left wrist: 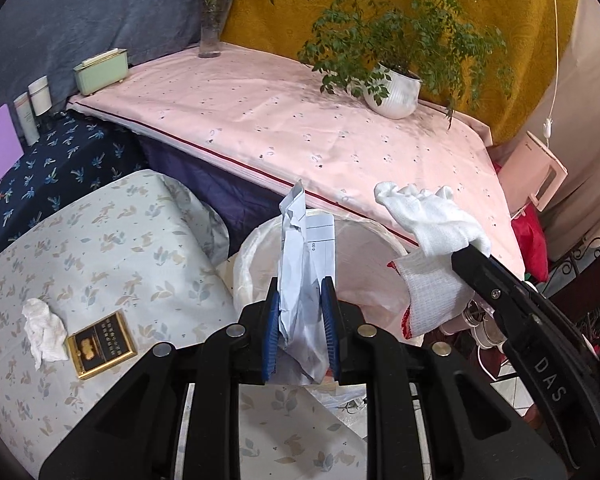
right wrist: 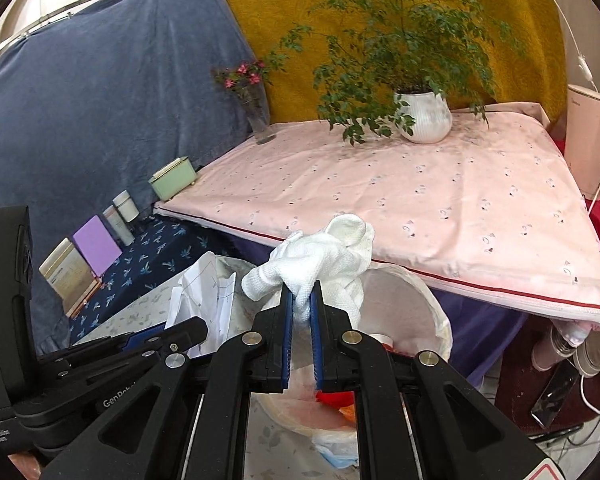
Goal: Collect trash
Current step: 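Open both grippers to drop tissue and cloth into the wastebasket, then move both open tools back over the table toward the tissue and card box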
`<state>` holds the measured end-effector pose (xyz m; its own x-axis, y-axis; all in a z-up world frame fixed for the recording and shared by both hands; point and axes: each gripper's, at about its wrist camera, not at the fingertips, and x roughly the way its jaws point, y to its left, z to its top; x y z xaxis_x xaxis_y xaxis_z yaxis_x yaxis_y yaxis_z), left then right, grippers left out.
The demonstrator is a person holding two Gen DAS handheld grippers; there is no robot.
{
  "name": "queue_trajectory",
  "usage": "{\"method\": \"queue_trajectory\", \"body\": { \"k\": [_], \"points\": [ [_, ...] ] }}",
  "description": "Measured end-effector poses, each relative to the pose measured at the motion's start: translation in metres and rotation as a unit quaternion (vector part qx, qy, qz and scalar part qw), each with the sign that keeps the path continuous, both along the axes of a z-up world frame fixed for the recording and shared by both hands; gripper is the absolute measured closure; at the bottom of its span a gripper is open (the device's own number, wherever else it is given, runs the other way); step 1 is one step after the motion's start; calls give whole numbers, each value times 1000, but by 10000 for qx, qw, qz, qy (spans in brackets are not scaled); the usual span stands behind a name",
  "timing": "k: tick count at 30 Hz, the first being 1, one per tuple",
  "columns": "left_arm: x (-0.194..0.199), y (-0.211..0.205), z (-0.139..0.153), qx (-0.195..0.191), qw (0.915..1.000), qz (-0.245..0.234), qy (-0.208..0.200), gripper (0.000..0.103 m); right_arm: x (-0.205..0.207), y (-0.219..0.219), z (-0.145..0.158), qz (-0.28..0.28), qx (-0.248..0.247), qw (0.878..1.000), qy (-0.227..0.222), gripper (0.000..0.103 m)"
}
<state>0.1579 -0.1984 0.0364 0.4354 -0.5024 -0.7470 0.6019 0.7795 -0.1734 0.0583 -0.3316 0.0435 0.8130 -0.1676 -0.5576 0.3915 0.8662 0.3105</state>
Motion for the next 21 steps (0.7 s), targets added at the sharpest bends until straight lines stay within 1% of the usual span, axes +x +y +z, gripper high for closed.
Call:
{"method": "queue_trajectory", "body": {
  "k": [6,9,10,12,13,14,18,21],
  "points": [
    [3,-11,-5,43,9999,-80,51,84,1,-7,-7,-61,57,10000,49,94],
    [4,-13,-7,9,9999,-81,80,81,2,-9,-11,-90,73,9999,72,89],
    [5,-14,-8,20,10000,-56,72,71,2,-9,-12,-136,67,9999,70,88],
    [6,-12,-8,-25,10000,6,37,58,3,-10,-13,-161,72,9998,70,79],
    [6,-12,-8,-34,10000,24,25,56,2,-10,-13,-180,73,9998,55,75],
    [7,-12,-8,-22,10000,33,22,55,1,-11,-13,-194,63,9998,45,73],
    [10,-8,-9,-9,9999,101,32,48,2,-11,-13,-185,37,9998,56,73],
    [11,-4,-10,-11,9999,159,33,47,3,-10,-12,-165,33,9998,58,73]
  ]
}}
